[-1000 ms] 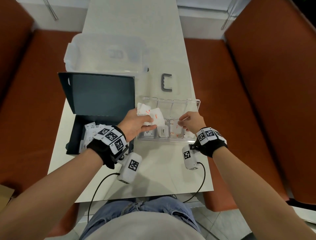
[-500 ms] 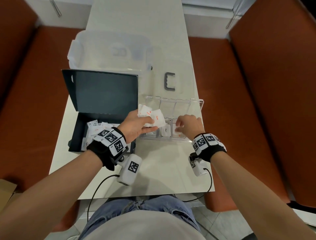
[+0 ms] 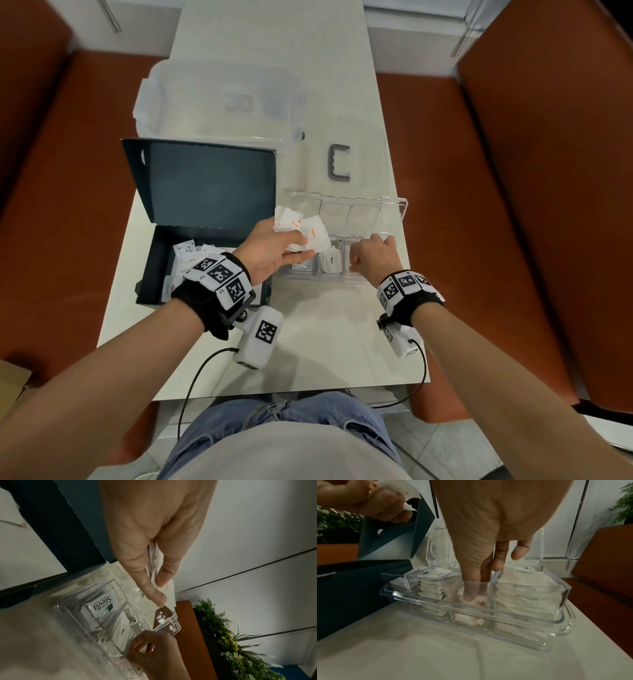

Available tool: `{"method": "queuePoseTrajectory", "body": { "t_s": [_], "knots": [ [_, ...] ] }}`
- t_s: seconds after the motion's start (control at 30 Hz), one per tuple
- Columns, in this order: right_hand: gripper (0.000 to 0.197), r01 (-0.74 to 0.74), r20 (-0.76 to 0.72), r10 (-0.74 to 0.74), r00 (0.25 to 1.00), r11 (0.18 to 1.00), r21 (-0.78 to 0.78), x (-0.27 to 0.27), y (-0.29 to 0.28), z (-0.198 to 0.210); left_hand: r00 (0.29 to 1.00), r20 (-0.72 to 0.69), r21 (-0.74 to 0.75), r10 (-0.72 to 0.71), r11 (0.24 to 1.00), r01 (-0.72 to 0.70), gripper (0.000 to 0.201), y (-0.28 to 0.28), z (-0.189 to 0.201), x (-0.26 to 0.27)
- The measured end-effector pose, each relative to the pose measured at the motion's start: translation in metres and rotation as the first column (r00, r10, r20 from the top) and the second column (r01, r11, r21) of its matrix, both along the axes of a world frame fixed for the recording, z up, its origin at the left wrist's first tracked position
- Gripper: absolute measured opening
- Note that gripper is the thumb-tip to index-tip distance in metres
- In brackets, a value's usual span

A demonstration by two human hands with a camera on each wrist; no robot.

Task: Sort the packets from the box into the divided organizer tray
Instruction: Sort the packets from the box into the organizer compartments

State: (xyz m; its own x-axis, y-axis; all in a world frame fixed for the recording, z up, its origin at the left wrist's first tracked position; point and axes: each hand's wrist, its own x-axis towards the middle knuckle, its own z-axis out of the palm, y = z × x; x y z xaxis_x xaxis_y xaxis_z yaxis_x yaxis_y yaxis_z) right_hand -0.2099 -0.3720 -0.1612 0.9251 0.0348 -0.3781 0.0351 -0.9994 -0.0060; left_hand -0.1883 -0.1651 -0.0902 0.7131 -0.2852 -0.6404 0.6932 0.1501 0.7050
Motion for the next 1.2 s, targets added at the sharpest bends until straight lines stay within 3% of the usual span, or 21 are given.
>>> {"method": "queuePoseTrajectory", "body": {
  "t_s": [0.47,0.6,0.8,0.97,1.1,1.2],
  "knots": [
    [0.019,0.048,-0.030,-0.045,0.999,0.990,0.136,-0.002,-0.011,0.023,1.000,-0.010,-0.009,0.009,1.000,-0.009,0.041,-0.002,-0.005,0.001],
    [0.019,0.095,0.089,-0.124,0.988,0.956,0.277,0.005,-0.014,0.038,1.000,0.000,-0.018,0.004,1.000,-0.004,0.039,-0.004,-0.004,0.001],
    [0.023,0.064,0.206,-0.253,0.945,0.763,0.643,0.012,0.009,0.068,0.998,0.049,0.008,-0.029,1.000,0.029,0.037,-0.011,-0.003,0.002],
    [0.025,0.144,0.083,-0.309,0.947,0.644,0.751,0.011,0.019,0.076,0.992,0.101,-0.004,-0.074,0.997,0.074,0.039,-0.017,0.000,0.004],
    [0.018,0.265,-0.036,-0.464,0.885,0.438,0.859,0.013,0.004,0.078,0.993,0.107,-0.013,-0.056,0.998,0.058,0.036,-0.020,0.000,0.005],
    [0.015,0.316,-0.100,-0.516,0.851,0.350,0.882,0.012,-0.010,0.077,0.995,0.090,-0.019,-0.046,0.999,0.047,0.032,-0.021,0.000,0.005]
  ]
}}
